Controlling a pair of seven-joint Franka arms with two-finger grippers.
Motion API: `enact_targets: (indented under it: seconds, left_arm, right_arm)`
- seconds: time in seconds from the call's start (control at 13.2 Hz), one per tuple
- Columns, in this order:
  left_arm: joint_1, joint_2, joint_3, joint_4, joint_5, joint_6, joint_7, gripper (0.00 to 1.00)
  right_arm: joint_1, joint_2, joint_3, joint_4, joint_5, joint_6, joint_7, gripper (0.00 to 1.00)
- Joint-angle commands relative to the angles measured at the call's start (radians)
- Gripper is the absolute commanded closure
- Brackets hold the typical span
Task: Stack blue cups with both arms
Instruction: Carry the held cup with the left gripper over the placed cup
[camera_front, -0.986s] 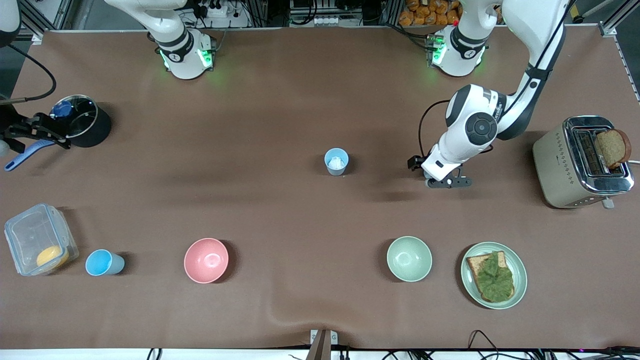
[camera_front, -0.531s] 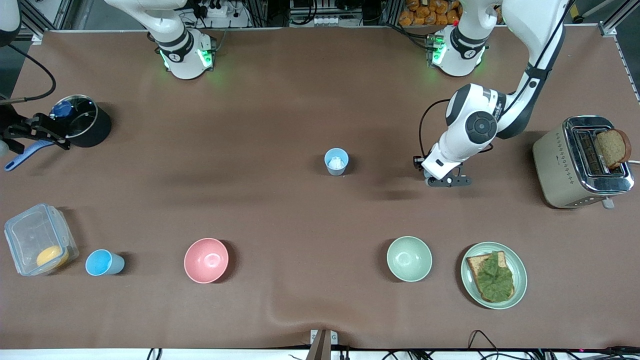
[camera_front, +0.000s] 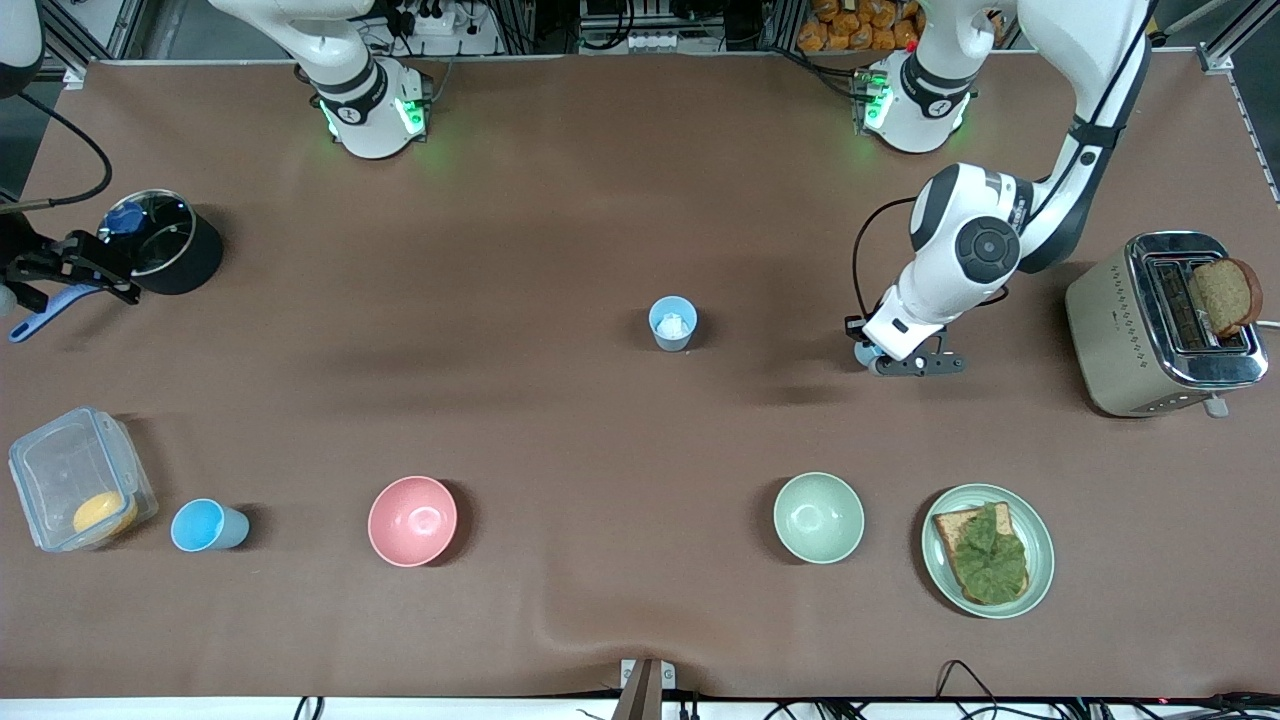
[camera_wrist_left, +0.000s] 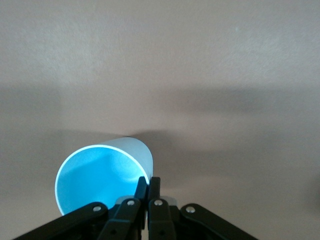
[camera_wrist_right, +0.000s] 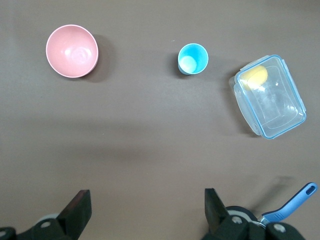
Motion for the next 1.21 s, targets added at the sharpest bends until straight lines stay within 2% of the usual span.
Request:
enact_targets:
  seconds: [0.0,0.3,0.61,0.76,0.91,0.99,1.14]
  left_arm:
    - [-0.023,-0.103,-0.002,0.051,0.016,-0.106,-0.001,1.0]
    - [-0.178,-0.118,-0.001,0.178,0.011,-0.117,-0.027,1.0]
    - [-0.364,-0.036,0.002,0.333,0.014,-0.117,-0.104,1.0]
    - [-0.486,0.03,0.049,0.407,0.014,-0.117,-0.238,1.0]
    - [-0.62,0.096,0.152,0.476,0.011,-0.119,-0.268,1.0]
    - [-0.666,0.128,0.187,0.505,-0.009,-0.119,-0.282,1.0]
    - [-0.708,0.162,0.212,0.528,-0.023,-0.117,-0.309,1.0]
  right_arm:
    - [-0.008,0.002,0.008,0.007,-0.016,0.004,-0.005,0.0]
    - [-0.01,0.002,0.008,0.005,-0.016,0.001,-0.005,0.0]
    - [-0.013,0.002,0.008,0.004,-0.016,0.001,-0.005,0.0]
    - [-0.013,0.002,0.008,0.004,-0.016,-0.001,-0.005,0.0]
    - [-0.014,0.002,0.008,0.004,-0.016,-0.002,-0.005,0.0]
    - [-0.016,0.004,0.008,0.004,-0.014,-0.001,-0.005,0.0]
    - [-0.017,0.004,0.007,0.002,-0.016,-0.002,-0.005,0.0]
